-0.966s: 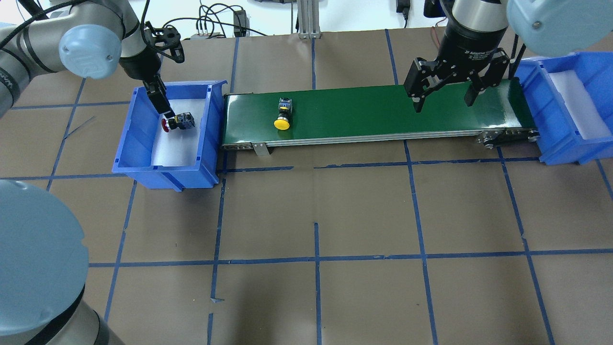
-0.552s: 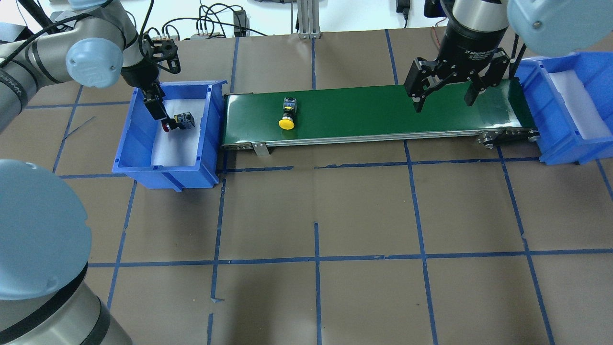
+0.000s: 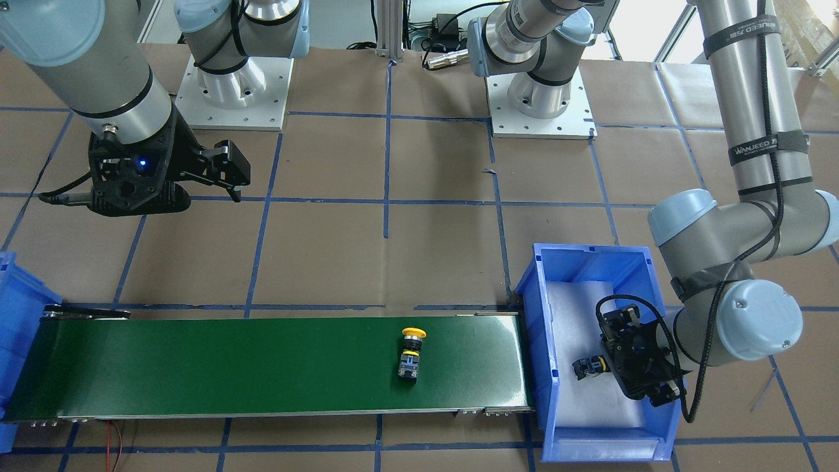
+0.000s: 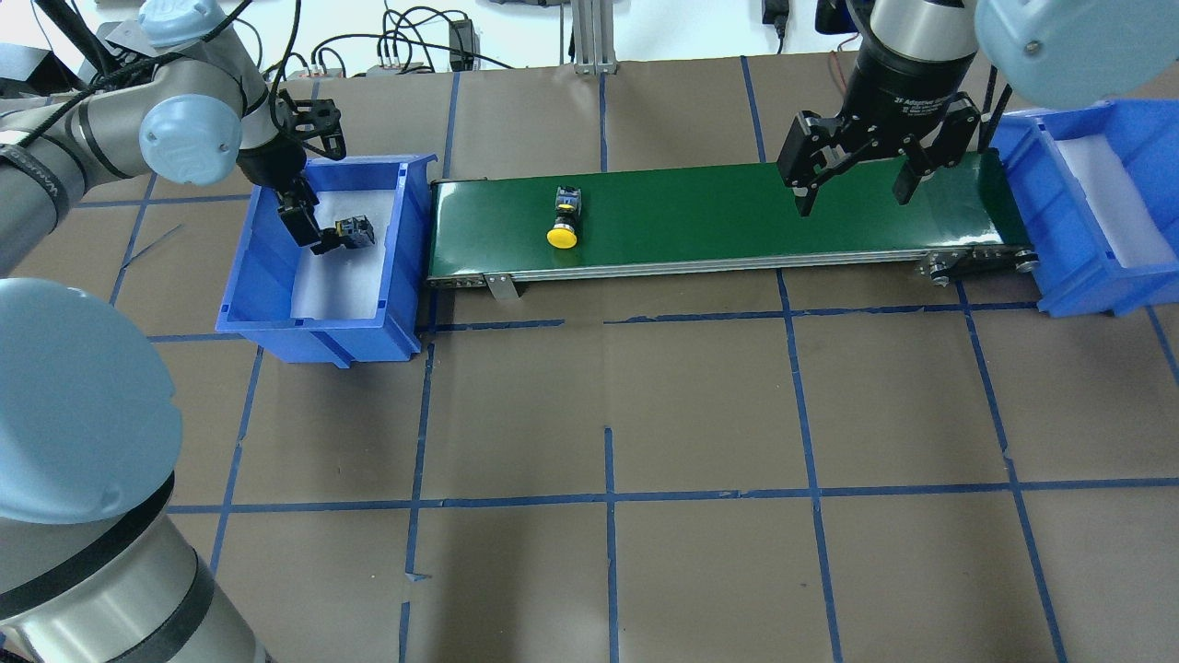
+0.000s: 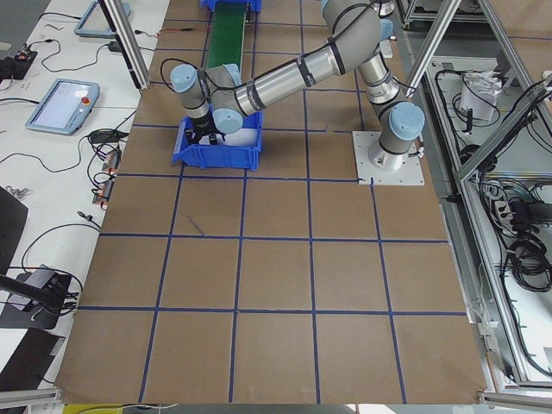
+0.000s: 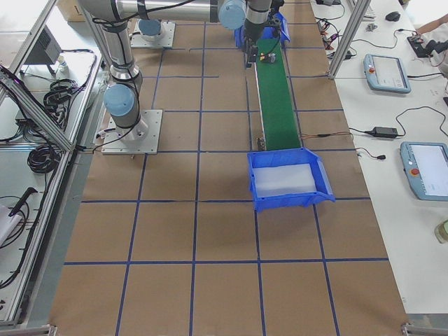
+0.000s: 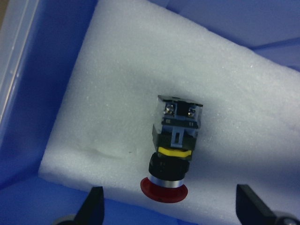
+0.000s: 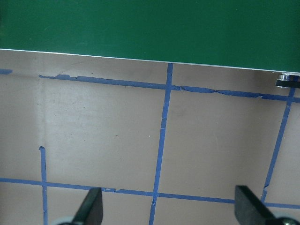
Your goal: Transport two buttons from left to right
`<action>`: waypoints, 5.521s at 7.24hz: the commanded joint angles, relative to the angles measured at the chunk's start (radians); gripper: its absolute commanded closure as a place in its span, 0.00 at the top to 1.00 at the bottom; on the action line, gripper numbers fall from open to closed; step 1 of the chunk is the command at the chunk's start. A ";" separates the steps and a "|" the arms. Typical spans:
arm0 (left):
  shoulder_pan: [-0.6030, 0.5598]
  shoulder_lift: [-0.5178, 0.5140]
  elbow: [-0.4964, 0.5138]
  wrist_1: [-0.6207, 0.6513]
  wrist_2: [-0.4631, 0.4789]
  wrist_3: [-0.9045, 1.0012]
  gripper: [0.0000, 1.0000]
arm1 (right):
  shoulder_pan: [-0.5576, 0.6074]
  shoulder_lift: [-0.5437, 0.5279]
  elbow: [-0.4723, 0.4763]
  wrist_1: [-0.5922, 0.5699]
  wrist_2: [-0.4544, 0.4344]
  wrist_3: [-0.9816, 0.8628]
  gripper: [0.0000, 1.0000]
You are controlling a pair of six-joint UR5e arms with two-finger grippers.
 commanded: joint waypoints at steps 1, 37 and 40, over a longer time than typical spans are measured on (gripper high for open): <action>0.000 -0.033 -0.001 0.039 -0.004 0.018 1.00 | 0.001 0.000 0.000 0.000 0.000 0.000 1.00; -0.333 0.574 -0.207 -0.235 0.032 -1.461 1.00 | -0.050 0.000 0.000 0.005 -0.001 -0.016 1.00; -0.331 0.576 -0.207 -0.238 0.032 -1.461 1.00 | -0.051 -0.002 0.000 0.003 -0.001 -0.016 1.00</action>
